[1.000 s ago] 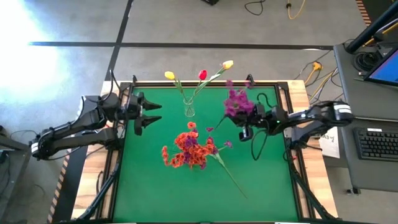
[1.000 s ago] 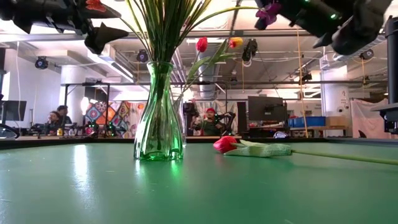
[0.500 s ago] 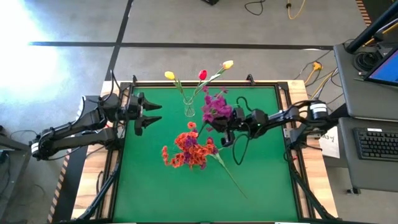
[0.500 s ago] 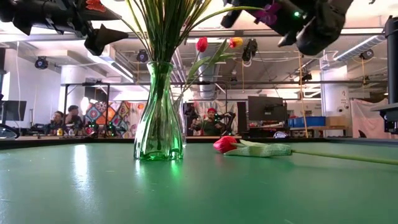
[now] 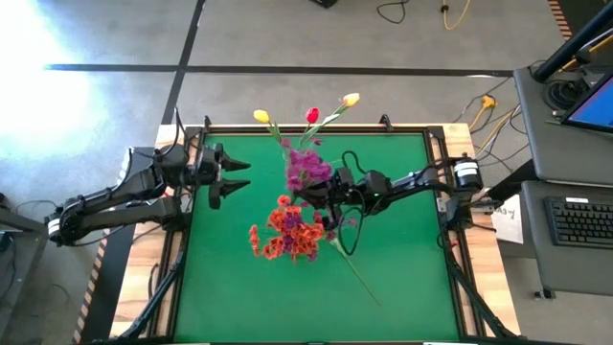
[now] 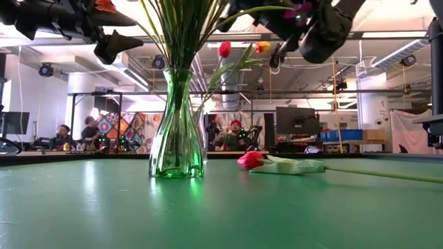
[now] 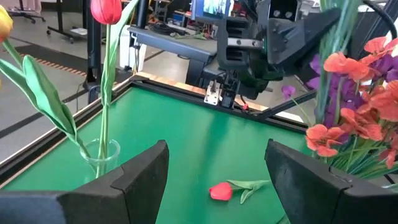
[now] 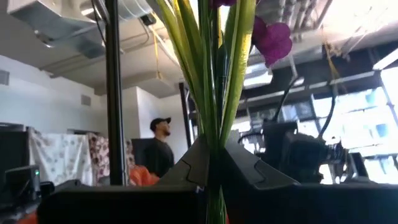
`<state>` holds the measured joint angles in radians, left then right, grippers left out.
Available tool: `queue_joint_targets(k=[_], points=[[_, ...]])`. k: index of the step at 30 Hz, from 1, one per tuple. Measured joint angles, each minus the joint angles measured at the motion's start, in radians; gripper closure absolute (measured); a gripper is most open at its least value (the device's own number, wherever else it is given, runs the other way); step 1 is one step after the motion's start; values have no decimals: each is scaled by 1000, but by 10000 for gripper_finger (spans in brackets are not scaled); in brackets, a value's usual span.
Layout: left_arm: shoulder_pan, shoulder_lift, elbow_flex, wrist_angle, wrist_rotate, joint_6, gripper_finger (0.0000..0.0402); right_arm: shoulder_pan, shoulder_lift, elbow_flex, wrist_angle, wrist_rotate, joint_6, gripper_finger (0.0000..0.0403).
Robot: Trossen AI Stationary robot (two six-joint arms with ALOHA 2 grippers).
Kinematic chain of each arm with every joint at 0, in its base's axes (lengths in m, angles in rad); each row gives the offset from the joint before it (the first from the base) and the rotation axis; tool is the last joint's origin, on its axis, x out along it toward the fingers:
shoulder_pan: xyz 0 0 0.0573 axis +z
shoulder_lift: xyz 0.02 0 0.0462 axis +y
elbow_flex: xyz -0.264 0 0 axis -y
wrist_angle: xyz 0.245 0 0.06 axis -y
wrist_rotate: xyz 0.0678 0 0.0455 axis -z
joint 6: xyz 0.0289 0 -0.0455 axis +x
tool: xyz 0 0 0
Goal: Sort flowers into vase by color
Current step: Put the violet flowers into the green vase
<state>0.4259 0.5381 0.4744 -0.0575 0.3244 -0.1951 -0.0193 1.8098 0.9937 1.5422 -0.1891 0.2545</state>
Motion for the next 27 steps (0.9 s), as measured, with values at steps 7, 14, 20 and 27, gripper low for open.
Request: queue_joint_targets(k=[7,14,20,27], points=[[0,-3,0,-26,0,0,147,1,40,78,-126,-34,42,385],[0,-3,0,-35,0,0,147,2,8,108,-293,-61,40,385],[0,-3,0,-36,0,0,147,8,-9,120,-385,-86,34,385],[0,-3,0,-35,0,-1,147,11,-17,112,-388,-110,41,385]])
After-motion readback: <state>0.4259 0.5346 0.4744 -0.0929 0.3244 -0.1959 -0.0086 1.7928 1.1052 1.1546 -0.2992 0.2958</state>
